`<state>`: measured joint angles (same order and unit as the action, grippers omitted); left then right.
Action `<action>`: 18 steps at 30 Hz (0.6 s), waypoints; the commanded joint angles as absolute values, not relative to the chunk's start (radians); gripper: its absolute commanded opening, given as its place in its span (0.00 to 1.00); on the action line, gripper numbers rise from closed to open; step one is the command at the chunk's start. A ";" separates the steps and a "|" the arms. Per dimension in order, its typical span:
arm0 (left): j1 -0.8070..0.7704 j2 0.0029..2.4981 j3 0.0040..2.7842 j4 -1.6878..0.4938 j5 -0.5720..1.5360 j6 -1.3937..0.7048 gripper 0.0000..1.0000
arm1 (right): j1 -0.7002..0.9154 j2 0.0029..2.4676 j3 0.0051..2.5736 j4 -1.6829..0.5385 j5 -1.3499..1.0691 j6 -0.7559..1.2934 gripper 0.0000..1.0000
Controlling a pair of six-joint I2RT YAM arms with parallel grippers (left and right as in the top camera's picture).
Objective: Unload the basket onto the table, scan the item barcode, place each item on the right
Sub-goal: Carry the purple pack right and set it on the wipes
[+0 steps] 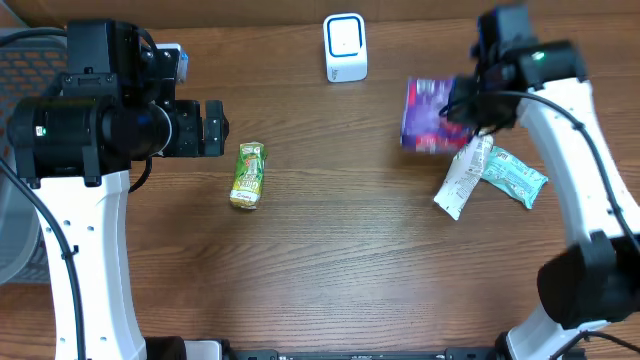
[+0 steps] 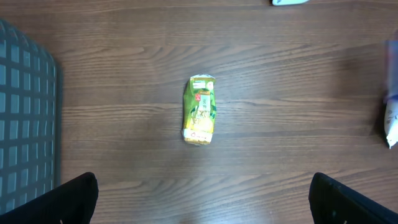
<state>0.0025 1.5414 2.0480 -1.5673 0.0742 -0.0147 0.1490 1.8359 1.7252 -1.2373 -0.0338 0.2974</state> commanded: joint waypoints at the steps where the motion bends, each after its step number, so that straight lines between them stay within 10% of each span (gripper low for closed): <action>1: 0.007 1.551 2.055 -1.566 0.071 0.007 1.00 | 0.100 1.816 1.597 -1.153 -0.013 0.415 0.04; 11: 0.007 1.551 2.055 -1.566 0.071 0.007 0.99 | -0.128 1.816 1.378 -0.982 0.043 0.498 0.04; 18: 0.007 1.551 2.055 -1.566 0.071 0.008 1.00 | -0.199 1.812 1.396 -1.015 -0.022 0.486 0.61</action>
